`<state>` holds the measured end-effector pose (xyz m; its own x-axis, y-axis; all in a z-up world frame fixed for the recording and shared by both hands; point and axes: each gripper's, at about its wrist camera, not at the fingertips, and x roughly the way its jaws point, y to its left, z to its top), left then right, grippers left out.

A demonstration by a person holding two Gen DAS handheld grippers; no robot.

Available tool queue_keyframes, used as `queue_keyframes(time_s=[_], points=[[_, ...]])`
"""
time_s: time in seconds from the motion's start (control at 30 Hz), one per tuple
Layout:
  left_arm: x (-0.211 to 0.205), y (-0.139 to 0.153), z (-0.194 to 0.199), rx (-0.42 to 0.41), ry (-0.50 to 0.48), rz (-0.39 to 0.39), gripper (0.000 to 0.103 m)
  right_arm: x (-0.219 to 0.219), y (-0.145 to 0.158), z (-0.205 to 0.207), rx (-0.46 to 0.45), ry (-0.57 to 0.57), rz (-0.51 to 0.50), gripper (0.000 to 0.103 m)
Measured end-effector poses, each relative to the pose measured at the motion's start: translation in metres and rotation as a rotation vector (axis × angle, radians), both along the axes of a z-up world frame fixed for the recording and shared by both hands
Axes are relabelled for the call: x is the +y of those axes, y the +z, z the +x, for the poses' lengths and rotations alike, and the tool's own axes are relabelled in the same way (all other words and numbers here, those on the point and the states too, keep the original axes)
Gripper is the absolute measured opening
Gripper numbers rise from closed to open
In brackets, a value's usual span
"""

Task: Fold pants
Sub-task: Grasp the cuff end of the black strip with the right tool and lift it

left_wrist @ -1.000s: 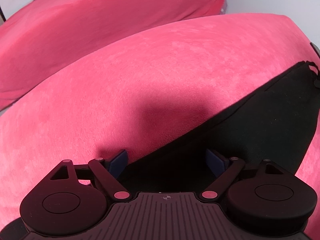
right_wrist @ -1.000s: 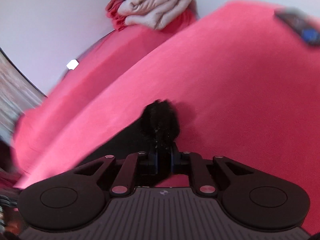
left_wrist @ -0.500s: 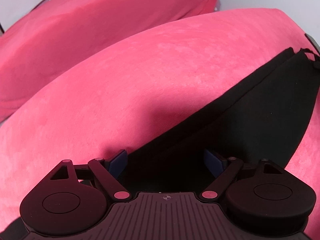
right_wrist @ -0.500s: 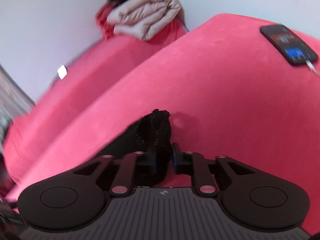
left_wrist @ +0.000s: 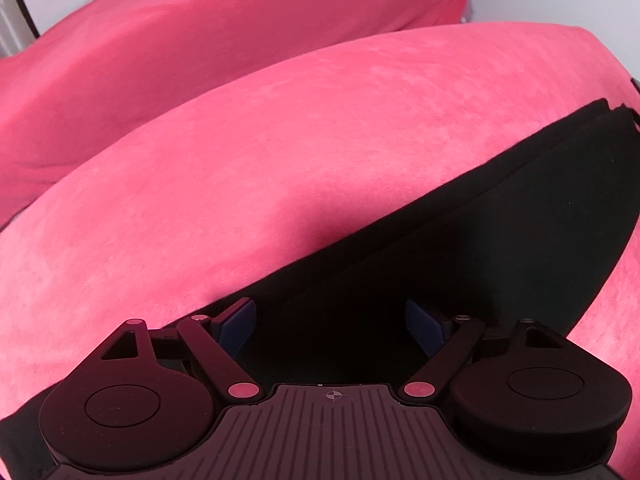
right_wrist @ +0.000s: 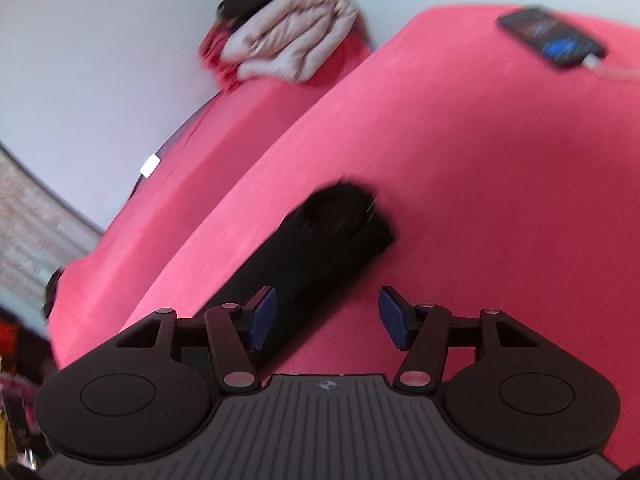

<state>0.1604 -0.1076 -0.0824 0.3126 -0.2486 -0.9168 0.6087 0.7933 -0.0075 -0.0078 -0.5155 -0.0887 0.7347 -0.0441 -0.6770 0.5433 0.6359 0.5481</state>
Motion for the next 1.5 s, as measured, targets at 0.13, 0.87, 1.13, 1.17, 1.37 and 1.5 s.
queue_keyframes(time_s=[0.13,0.87,1.13,1.17,1.37,1.5], points=[[0.010,0.005,-0.007,-0.031,-0.001,0.027,0.103,0.005,-0.011,0.012,-0.011,0.008,0.031,0.061],[0.031,-0.010,-0.046,0.051,0.153,-0.154,0.103,0.004,-0.023,0.052,-0.004,-0.037,0.004,0.025],[0.040,-0.007,-0.046,0.052,0.161,-0.172,0.103,0.019,0.010,0.048,-0.099,-0.005,-0.046,0.013],[0.041,-0.006,-0.046,0.053,0.165,-0.178,0.103,0.024,0.018,0.050,-0.118,0.017,-0.061,0.013],[0.053,0.002,-0.044,0.059,0.175,-0.210,0.103,0.080,0.071,0.066,-0.247,0.197,-0.144,0.013],[0.069,0.012,-0.046,0.048,0.190,-0.250,0.103,0.138,0.089,0.081,-0.302,0.348,-0.199,0.013]])
